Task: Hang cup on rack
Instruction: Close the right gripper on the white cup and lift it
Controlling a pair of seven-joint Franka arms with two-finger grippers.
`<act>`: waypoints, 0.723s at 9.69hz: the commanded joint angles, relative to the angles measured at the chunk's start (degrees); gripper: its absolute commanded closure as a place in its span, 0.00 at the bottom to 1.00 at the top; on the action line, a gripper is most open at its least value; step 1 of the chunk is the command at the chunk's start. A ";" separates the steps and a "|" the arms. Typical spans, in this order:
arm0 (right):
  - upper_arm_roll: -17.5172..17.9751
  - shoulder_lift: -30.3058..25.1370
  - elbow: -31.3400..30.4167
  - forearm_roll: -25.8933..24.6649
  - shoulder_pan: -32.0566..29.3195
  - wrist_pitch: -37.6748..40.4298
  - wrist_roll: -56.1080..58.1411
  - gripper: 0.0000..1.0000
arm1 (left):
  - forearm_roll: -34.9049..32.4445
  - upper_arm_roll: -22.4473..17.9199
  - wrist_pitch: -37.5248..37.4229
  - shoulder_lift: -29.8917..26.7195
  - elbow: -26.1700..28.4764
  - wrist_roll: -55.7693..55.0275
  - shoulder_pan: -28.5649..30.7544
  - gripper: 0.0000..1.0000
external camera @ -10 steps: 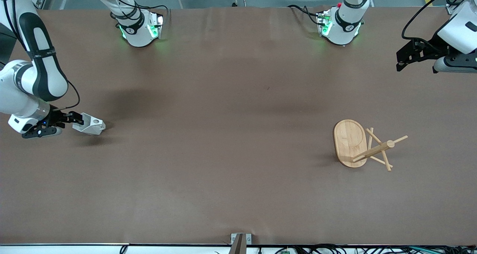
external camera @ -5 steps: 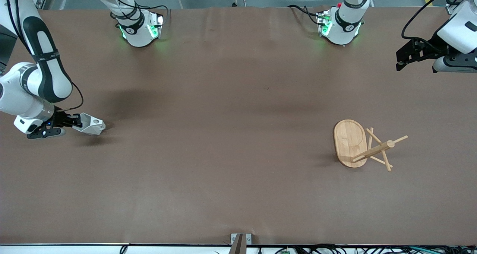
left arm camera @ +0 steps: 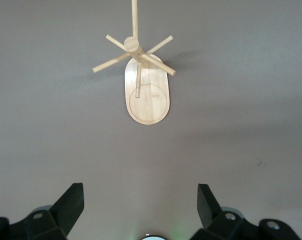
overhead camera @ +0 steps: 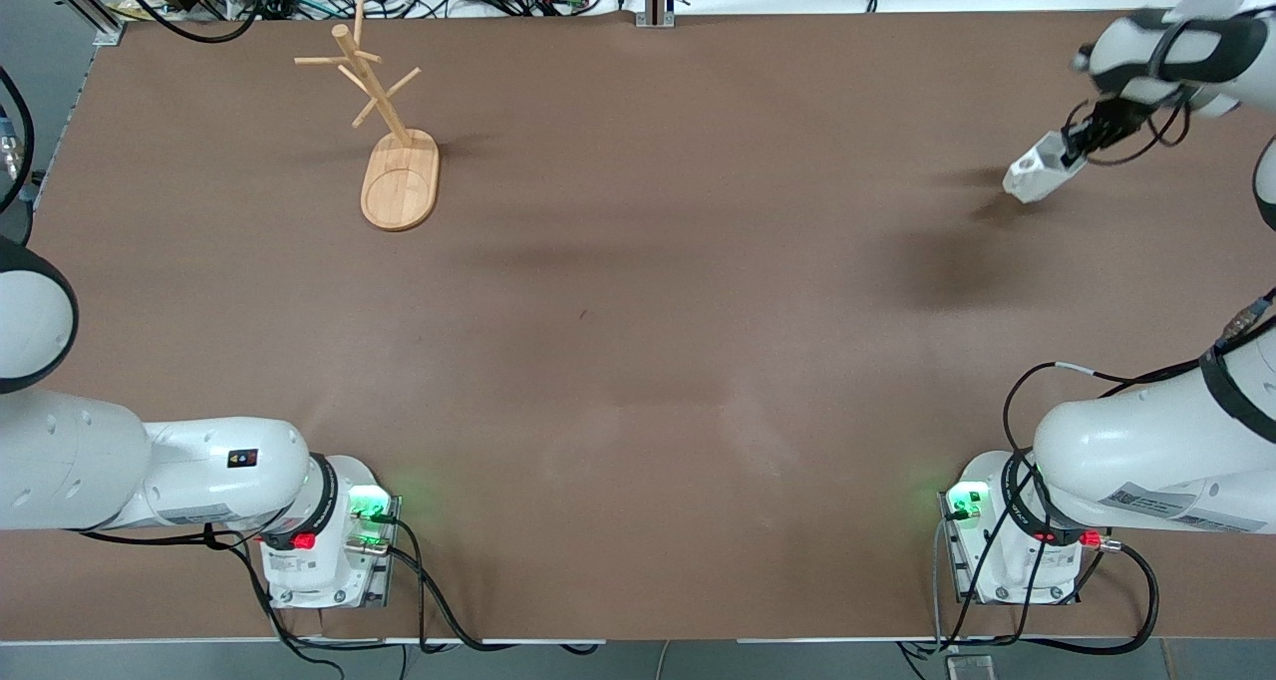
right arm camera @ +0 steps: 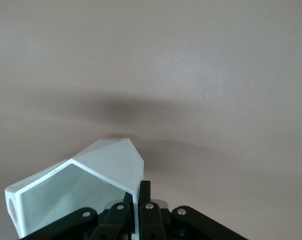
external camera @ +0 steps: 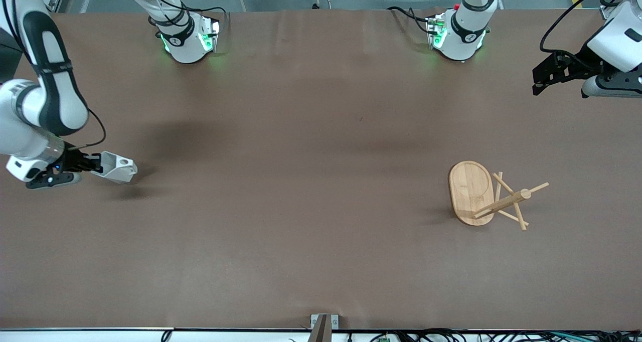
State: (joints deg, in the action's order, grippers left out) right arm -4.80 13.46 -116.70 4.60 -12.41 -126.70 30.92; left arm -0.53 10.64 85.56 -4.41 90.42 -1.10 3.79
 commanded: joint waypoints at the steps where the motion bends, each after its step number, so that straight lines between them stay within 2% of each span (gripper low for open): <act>1: 0.23 -4.58 5.67 5.56 1.33 11.34 0.63 0.99 | 0.70 0.08 -0.92 0.81 0.46 -0.13 -0.09 0.00; 5: 0.14 -5.81 11.40 24.63 6.60 25.34 0.28 0.98 | 0.70 0.17 -0.92 0.81 0.46 -0.22 -0.44 0.00; 6: 0.14 -5.73 12.37 27.89 8.96 25.45 -0.07 0.99 | 0.70 0.43 -0.92 0.98 0.46 0.31 -1.58 0.00; 7: 0.14 -5.64 12.38 33.40 9.59 25.63 -0.85 0.99 | 0.70 1.04 -0.92 1.16 0.46 0.22 -3.85 0.00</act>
State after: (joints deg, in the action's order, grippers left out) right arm -4.27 7.74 -105.23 32.95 -3.92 -102.19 30.73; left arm -0.29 10.87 85.56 -4.40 90.40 -0.87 2.19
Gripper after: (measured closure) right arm 0.956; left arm 0.000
